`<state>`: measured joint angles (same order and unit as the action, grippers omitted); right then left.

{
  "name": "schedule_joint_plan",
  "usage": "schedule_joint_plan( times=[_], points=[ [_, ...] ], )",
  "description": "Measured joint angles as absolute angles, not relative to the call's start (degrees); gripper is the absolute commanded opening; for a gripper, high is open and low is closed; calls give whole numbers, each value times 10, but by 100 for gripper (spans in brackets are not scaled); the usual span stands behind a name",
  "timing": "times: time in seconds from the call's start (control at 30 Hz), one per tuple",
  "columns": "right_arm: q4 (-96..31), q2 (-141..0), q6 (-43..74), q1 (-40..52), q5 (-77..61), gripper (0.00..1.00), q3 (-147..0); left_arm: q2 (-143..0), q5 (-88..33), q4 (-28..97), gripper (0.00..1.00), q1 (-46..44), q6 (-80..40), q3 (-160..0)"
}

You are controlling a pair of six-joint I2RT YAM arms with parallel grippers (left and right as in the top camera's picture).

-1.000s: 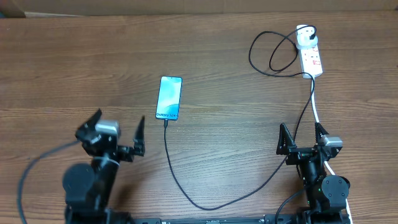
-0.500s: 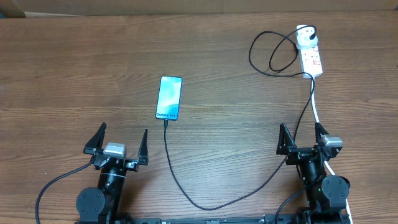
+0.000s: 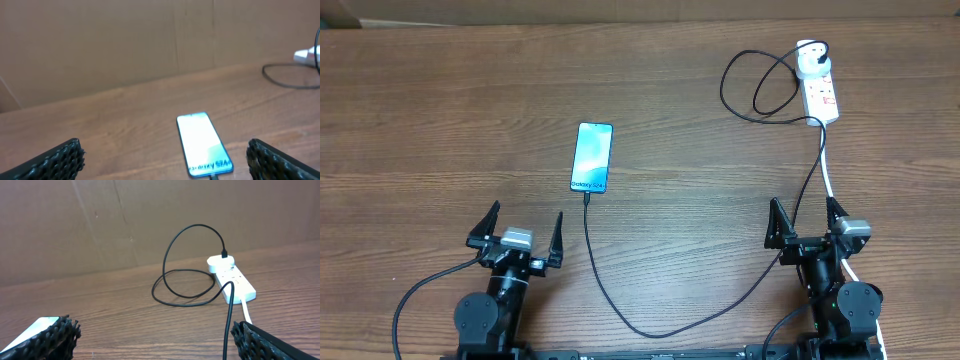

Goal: Plug charger to phone and switch on socket

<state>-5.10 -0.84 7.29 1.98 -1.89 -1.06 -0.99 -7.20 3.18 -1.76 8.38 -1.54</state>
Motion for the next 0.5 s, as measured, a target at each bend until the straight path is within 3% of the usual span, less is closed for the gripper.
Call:
schedule_joint_plan(
  times=[0.5],
  points=[
    [-51, -8, 73, 20, -19, 100, -11, -10, -72, 40, 99, -18, 92, -7]
  ],
)
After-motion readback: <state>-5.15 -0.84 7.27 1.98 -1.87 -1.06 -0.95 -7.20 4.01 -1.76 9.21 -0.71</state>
